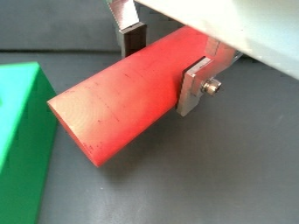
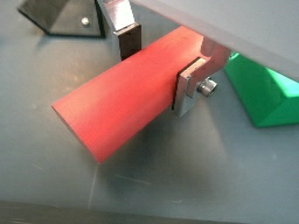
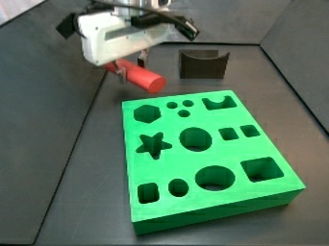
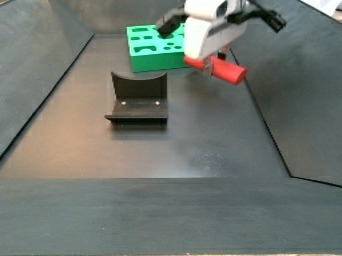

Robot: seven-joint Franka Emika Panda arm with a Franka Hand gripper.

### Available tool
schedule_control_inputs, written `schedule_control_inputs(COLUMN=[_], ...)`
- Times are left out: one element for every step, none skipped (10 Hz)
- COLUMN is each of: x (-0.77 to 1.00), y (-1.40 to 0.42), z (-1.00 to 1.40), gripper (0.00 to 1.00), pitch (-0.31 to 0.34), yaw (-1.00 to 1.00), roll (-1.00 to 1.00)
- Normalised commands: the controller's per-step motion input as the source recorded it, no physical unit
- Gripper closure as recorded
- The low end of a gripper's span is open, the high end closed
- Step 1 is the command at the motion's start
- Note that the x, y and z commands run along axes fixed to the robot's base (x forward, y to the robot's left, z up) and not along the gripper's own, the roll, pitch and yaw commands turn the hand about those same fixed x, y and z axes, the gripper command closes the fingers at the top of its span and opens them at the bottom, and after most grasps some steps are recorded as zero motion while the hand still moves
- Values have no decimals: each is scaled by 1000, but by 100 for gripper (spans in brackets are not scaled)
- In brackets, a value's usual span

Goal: Pick up the oval object. Move up. Place the oval object on the fixture. Regrasp the oval object. Move to above the board. Insert the oval object.
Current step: Move up, then place the oval object on the fixture.

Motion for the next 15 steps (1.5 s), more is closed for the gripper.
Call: schedule_control_inputs(x=[-16,0,10,-8,-14,-17,-20,-23,-24,-19,-10,-2,0,3,1000], y=[-13,0,1,-1,-3,-5,-7,-13,-19,-19,-16,-15,-13,-11,628], z=[283,1000,1000,1000,1000,1000,1000,1000,1000,869,667,514,410,205,-15], gripper=[100,100,100,100,100,100,100,100,100,100,100,100,100,100,100], pitch=[29,0,-8,25,32,35,38,41,44,50,60,69,77,83,-33], yaw=[35,0,0,3,7,12,15,23,26,26,23,16,11,4,-1000], roll=[-35,0,-10,-17,-26,-36,-44,-63,-75,-84,-92,-96,-98,-103,-47])
